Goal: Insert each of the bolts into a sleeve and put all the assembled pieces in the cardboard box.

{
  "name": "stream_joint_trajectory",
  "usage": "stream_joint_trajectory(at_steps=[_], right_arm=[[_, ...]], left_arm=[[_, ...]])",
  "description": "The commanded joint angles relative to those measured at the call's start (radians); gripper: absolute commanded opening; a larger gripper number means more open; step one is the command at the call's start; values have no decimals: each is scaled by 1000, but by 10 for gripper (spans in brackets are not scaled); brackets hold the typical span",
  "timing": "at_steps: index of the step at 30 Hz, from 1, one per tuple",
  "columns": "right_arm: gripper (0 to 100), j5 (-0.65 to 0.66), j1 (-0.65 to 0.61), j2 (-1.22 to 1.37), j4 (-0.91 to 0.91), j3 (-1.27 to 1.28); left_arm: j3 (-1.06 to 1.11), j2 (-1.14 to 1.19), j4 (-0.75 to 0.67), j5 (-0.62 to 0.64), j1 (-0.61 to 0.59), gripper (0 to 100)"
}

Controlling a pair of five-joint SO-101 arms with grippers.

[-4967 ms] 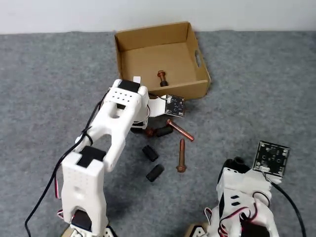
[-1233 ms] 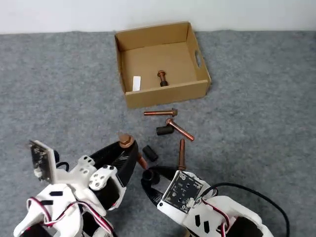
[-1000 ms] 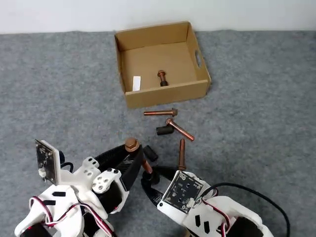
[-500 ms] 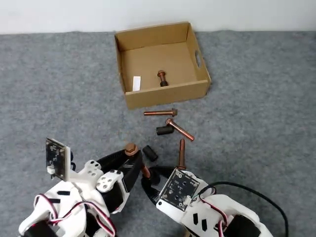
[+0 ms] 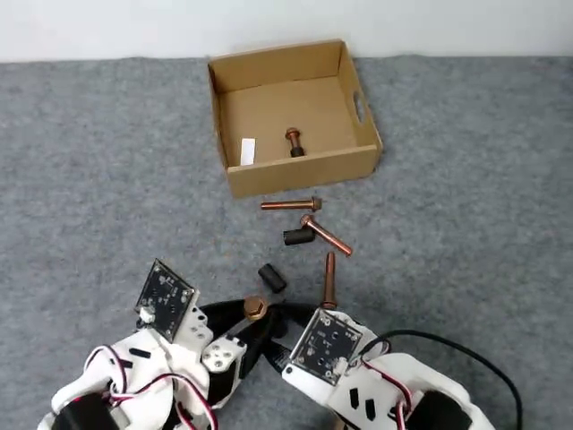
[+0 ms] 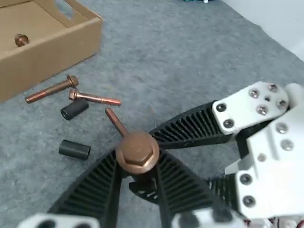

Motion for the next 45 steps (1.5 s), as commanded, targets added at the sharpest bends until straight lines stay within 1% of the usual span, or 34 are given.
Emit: stream_joint_trajectory(at_steps=[1,5,11,13,16,23,27,28,30,31,32,33,35,37,39,42,45], right_arm=[[8,12,-1,-8,-38,-23],[8,12,-1,-8,-38,-23],[8,12,-1,-8,-38,-23],[8,12,-1,-8,-38,-23],[8,12,5,-8,-38,-23],[8,8,94,-8,-38,-23],[8,-9,163,-7,-38,-21],[8,-34,193,-7,-38,-21],[8,-92,262,-7,-31,-26],[8,-118,295,-5,-30,-31],[8,-143,328,-2,-28,-35],[8,-161,361,8,-28,-40],[8,-184,429,64,-28,-75],[8,-212,486,163,-39,-140],[8,-259,513,288,-54,-232],[8,-299,533,507,-99,-367],[8,-302,568,720,-168,-485]], left_arm=[[-4,3,41,-12,17,4],[-2,9,44,-15,17,15],[-1,11,44,-15,11,182],[-5,11,44,-15,0,190],[-19,11,48,-28,-48,190],[-120,11,72,-110,-170,188],[-177,5,71,-132,-258,176],[-191,3,68,-133,-279,154],[-214,2,66,-161,-325,73],[-222,2,66,-183,-350,16],[-222,2,66,-212,-376,0],[-220,2,66,-244,-408,17],[-186,2,57,-307,-485,2],[-114,2,26,-365,-574,4],[-28,2,3,-400,-666,4],[102,2,-74,-414,-773,4],[234,2,-170,-414,-842,4]])
